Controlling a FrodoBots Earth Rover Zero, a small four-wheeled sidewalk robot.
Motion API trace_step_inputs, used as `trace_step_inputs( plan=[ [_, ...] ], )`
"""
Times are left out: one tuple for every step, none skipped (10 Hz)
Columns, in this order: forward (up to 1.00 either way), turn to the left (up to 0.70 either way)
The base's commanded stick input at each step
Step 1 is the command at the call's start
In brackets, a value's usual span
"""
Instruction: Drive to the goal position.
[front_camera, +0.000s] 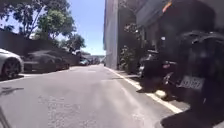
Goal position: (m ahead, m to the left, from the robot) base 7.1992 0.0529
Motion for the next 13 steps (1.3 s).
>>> trace_step_inputs(
  plan=[
    [0.45,0.00],
    [0.45,0.00],
    [0.45,0.00],
    [0.45,0.00],
    [0.45,0.02],
    [0.45,0.26],
    [0.45,0.22],
    [0.45,0.04],
    [0.45,0.00],
    [0.45,0.00],
    [0.45,0.00],
    [0.45,0.00],
    [0.45,0.00]
  ],
)
